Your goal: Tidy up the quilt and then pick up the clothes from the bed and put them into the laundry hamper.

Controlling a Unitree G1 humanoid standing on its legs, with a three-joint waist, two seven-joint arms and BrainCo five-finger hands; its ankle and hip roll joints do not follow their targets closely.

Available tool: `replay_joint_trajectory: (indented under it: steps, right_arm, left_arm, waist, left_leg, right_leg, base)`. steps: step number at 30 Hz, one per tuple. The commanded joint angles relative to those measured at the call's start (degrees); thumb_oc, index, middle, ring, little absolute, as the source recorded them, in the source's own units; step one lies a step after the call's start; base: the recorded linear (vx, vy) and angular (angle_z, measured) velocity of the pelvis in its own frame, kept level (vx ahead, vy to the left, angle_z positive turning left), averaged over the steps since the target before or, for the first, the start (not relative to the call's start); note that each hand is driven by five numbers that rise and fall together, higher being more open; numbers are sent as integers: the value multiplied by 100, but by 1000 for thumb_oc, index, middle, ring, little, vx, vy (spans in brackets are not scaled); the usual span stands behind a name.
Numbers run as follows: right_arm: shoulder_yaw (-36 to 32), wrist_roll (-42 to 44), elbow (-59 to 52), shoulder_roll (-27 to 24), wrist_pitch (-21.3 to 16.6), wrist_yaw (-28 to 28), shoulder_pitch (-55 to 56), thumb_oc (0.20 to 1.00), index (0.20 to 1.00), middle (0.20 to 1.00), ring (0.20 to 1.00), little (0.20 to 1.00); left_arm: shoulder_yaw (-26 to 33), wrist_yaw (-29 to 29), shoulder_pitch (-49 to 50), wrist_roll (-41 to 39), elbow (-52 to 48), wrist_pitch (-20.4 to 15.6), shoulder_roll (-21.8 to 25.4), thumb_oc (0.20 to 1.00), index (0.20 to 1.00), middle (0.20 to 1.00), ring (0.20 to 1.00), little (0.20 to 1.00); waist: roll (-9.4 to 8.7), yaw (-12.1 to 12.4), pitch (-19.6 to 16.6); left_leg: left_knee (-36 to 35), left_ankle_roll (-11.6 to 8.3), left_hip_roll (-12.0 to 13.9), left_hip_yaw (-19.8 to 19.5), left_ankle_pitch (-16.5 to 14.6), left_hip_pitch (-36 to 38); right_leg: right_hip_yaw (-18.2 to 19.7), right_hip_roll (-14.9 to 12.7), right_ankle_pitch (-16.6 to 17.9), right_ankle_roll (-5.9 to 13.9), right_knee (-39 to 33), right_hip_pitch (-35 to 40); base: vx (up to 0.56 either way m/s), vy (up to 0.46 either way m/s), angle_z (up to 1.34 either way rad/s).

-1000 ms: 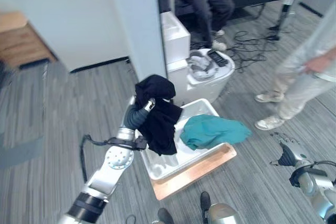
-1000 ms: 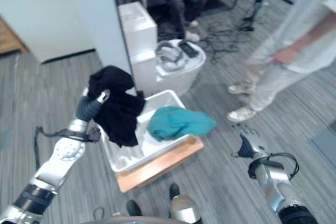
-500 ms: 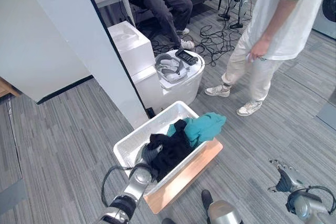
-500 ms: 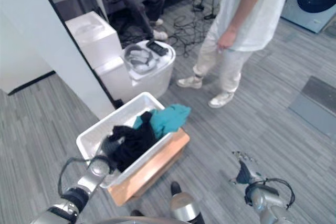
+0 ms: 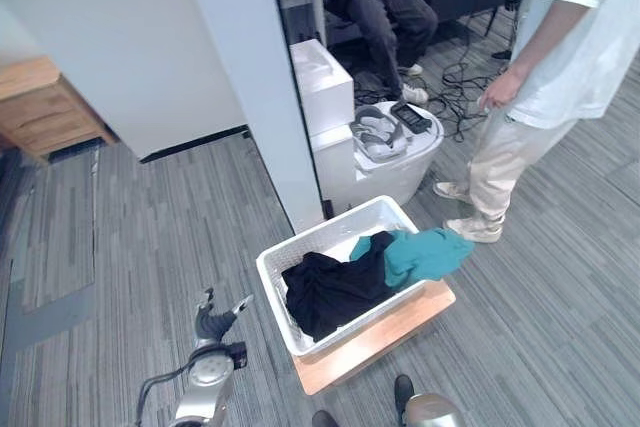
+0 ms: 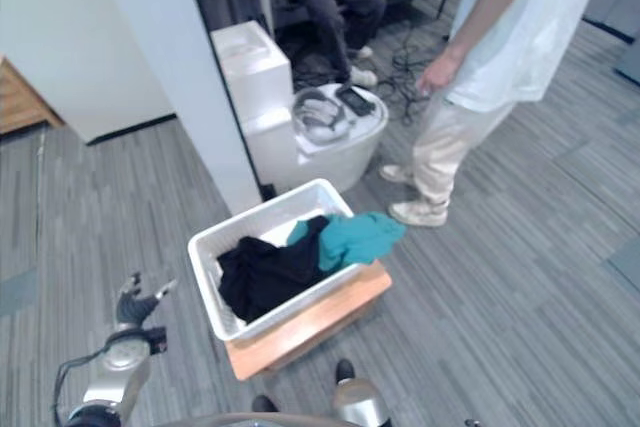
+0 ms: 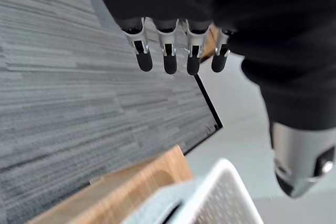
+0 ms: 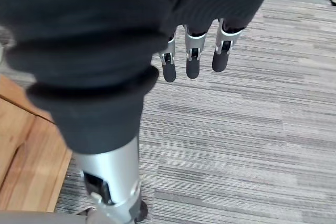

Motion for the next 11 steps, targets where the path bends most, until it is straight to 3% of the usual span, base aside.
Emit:
replay_joint_trajectory:
  steps: [1,4,6,11]
  right_arm:
    - [318,-40,461,22,-18,99,-681,1000,1000,1000,1000,1000]
    - [342,81,438,90,-45,60,-820,1000,1000,1000,1000,1000]
    - [450,195,461,236,-59,34,-1015,1000,1000,1000,1000,1000]
    - [731,189,382,404,-98,24,-1305,1000,1000,1000,1000,1000]
  left_arm:
    - [36,-42,-256,-252,754,-72,79,1000,1000,1000,1000,1000]
    - [7,-31,-172,-96,1119,1,9,1000,1000,1000,1000,1000]
    - [-65,-104,-45,245,2008,203,-155,1000,1000,1000,1000,1000]
    - [-339,-161,4,883,2976,423,-296,1000,1000,1000,1000,1000]
  waist:
    - [20,165,-100]
    - [7,232,-113]
    - [-16,327,-147]
    - [-34,438,-194]
  left_leg:
    - [6,-551,527,-44,145,298]
    - [6,-538,520,-70,138,297]
    - [6,-514,520,-102,121,286]
    - [6,-492,508,-125,80,273]
  right_leg:
    - [-196,-204,-500,530,43,99]
    - [-214,-210,-490,525,43,104]
    - [-241,-224,-482,523,43,93]
    - [-245,-234,-477,519,43,92]
  base:
    - [-15,13,21]
    - [-9,29,14]
    - [-12,47,11]
    - [-2,49,8]
